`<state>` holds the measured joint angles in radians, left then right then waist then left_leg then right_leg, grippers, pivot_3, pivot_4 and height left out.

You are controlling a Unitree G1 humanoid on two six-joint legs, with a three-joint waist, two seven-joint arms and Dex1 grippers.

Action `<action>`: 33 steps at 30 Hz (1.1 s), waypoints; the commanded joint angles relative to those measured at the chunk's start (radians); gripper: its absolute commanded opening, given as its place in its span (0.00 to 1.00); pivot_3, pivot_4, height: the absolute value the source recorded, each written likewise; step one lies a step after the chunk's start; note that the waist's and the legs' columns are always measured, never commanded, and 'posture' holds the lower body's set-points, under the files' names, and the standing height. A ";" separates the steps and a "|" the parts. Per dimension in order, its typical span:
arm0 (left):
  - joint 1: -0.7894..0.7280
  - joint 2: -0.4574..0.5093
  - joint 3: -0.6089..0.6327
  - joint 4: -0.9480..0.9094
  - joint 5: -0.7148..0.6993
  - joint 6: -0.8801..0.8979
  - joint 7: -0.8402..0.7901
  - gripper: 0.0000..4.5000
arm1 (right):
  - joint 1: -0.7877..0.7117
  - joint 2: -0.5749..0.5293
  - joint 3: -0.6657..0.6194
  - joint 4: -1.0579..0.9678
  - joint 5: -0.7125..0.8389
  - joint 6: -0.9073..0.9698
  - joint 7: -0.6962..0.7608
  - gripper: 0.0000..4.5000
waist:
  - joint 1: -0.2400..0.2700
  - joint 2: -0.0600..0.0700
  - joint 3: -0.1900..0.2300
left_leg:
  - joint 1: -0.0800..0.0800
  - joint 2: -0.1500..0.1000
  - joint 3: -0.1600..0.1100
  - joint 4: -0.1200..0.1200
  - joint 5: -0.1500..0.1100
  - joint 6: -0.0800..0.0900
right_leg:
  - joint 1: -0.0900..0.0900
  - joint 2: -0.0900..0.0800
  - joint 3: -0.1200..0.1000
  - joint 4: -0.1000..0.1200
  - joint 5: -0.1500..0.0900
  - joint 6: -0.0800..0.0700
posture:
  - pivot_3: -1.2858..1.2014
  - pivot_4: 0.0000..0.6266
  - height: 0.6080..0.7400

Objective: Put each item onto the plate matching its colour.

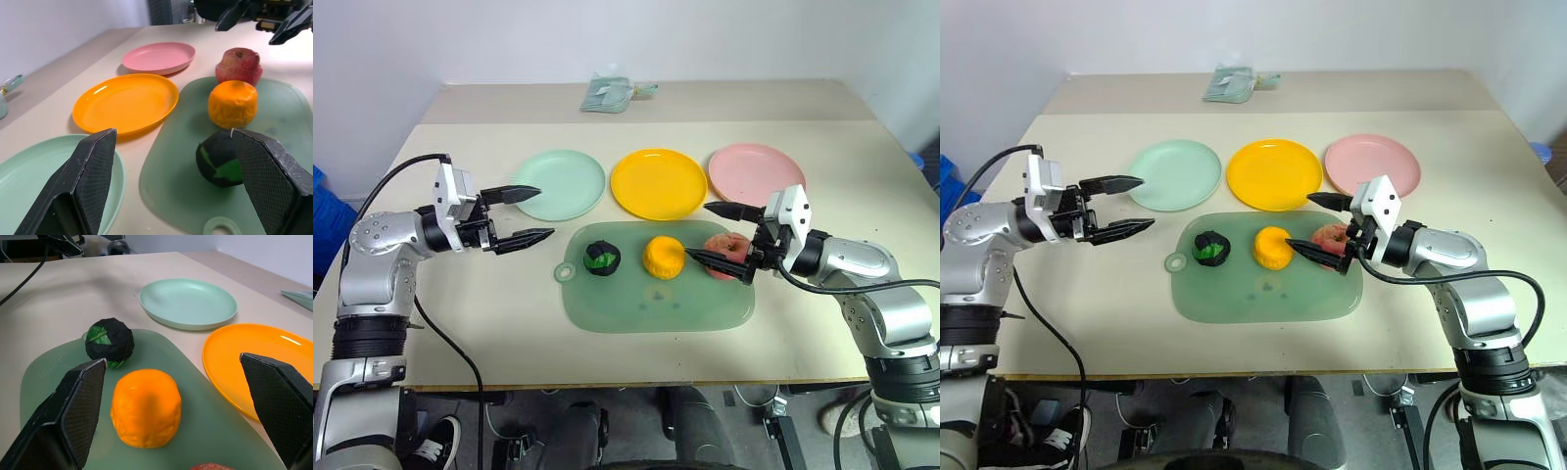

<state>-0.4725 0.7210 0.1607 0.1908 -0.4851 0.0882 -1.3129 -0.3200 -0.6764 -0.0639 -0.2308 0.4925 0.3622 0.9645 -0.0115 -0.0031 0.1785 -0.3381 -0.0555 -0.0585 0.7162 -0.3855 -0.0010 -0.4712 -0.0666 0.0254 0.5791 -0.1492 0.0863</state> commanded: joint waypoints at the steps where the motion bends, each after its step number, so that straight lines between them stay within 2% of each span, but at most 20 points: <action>1: 0.009 0.026 0.033 -0.052 -0.032 0.021 -0.003 0.85 | -0.022 -0.006 -0.011 -0.012 0.006 -0.013 0.013 0.99 | 0.000 0.000 0.000 | 0.000 0.000 0.000 0.000 0.000 0.000 | 0.000 0.000 0.000 0.000 0.000 0.000 | 0.52 0.24 1.00; 8: 0.021 0.029 0.022 -0.072 -0.056 0.059 -0.038 0.85 | -0.045 -0.027 -0.011 -0.054 0.047 0.066 0.023 0.99 | 0.000 0.000 0.000 | 0.000 0.000 0.000 0.000 0.000 0.001 | 0.000 0.000 0.000 0.000 0.000 0.000 | 0.52 0.24 1.00; 16: -0.028 -0.066 -0.076 -0.027 0.004 -0.003 -0.059 0.85 | -0.041 -0.132 -0.037 -0.154 0.136 0.188 0.084 0.99 | 0.003 0.000 0.000 | 0.000 0.000 0.000 0.000 -0.001 0.001 | 0.001 0.000 0.000 0.000 0.000 0.000 | 0.52 0.24 1.00; 21: -0.080 -0.138 -0.159 0.058 0.090 -0.121 -0.076 0.85 | -0.028 -0.159 -0.039 -0.219 0.150 0.218 0.077 0.99 | 0.002 0.000 0.000 | 0.000 0.000 0.000 0.000 0.000 0.001 | 0.001 0.000 0.000 0.000 0.000 0.000 | 0.52 0.24 1.00; 33: -0.131 -0.250 -0.274 0.313 0.265 -0.428 -0.063 0.85 | -0.033 -0.158 -0.044 -0.208 0.137 0.229 0.062 0.99 | 0.004 0.000 0.000 | 0.000 0.000 0.000 0.000 -0.001 0.001 | 0.001 0.000 0.000 -0.001 0.000 0.000 | 0.52 0.24 1.00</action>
<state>-0.5942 0.4718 -0.1065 0.4902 -0.2388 -0.2887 -1.3869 -0.3472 -0.8223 -0.0816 -0.4167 0.6137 0.5954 1.0268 -0.0073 -0.0034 0.1783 -0.3381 -0.0559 -0.0584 0.7167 -0.3861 0.0002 -0.4704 -0.0669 0.0251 0.5786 -0.1492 0.0863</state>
